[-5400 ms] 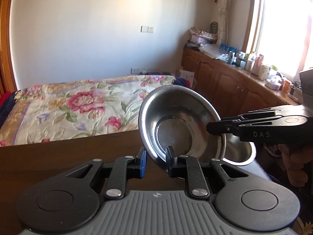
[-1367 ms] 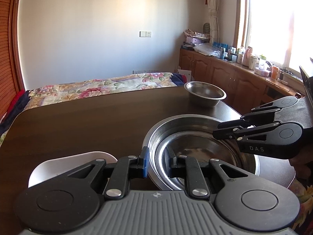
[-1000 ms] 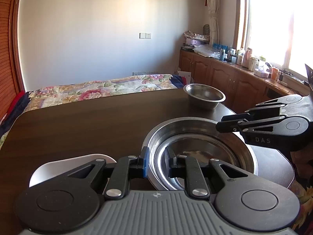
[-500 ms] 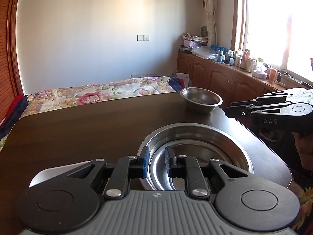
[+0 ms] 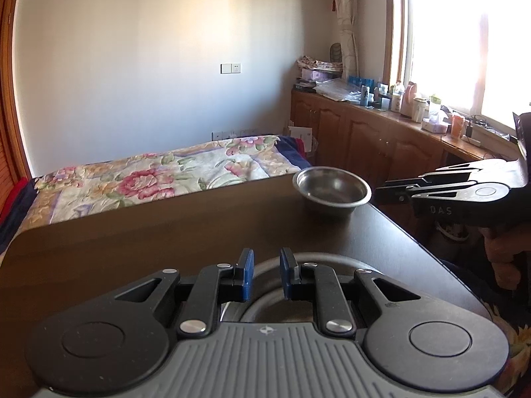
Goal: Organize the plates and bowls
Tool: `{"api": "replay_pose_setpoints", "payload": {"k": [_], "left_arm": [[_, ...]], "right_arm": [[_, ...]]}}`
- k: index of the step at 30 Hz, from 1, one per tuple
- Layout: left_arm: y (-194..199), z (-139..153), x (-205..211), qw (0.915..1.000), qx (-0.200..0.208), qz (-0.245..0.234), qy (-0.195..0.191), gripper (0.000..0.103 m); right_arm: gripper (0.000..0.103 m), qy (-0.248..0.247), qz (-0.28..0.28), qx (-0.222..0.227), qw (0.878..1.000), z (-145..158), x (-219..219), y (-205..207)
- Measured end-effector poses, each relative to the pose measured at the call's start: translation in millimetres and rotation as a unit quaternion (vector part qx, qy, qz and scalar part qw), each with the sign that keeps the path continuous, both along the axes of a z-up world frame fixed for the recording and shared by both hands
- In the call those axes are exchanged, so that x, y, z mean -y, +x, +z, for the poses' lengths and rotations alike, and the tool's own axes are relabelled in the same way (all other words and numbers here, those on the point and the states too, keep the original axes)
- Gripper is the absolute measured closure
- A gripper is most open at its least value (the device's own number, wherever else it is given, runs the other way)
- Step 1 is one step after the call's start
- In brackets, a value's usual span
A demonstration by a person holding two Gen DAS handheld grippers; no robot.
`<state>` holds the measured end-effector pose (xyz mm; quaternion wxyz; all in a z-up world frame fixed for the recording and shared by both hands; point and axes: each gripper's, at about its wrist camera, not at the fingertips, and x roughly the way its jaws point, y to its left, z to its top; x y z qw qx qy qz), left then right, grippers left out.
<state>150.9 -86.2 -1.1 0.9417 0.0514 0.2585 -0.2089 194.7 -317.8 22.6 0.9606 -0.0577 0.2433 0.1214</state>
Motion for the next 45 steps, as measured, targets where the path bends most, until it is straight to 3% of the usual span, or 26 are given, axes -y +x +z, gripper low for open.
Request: {"api": "replay_pose_setpoints", "payload": {"k": [16,18,20,22,30,45], "left_arm": [[60,13,38,0.9995,-0.006,-0.014,0.026,0.082],[67,11,44,0.9994,-0.009,-0.017,0.03,0.08],[74,10,49,0.9993,-0.013,-0.019,0.029,0.073],[80,9,53,0.9993,-0.015,-0.022,0.025,0.066],[108,1,73,0.9986,-0.025,-0.03,0.035,0.05],[153,-15,110,0.9955,-0.057,-0.057,0.049,0.055]], "right_arm": [[0.088,0.022,-0.021,0.012,0.999,-8,42,43],[0.085,0.026,-0.026,0.015,0.999,-9,47,47],[0.062,0.03,-0.033,0.022,0.999,-10,51,49],[0.057,0.035,-0.035,0.028,0.998,-11,55,52],[0.057,0.039,-0.043,0.025,0.998,-23,69,68],[0.057,0.065,-0.043,-0.006,0.997,-45,83,89]]}}
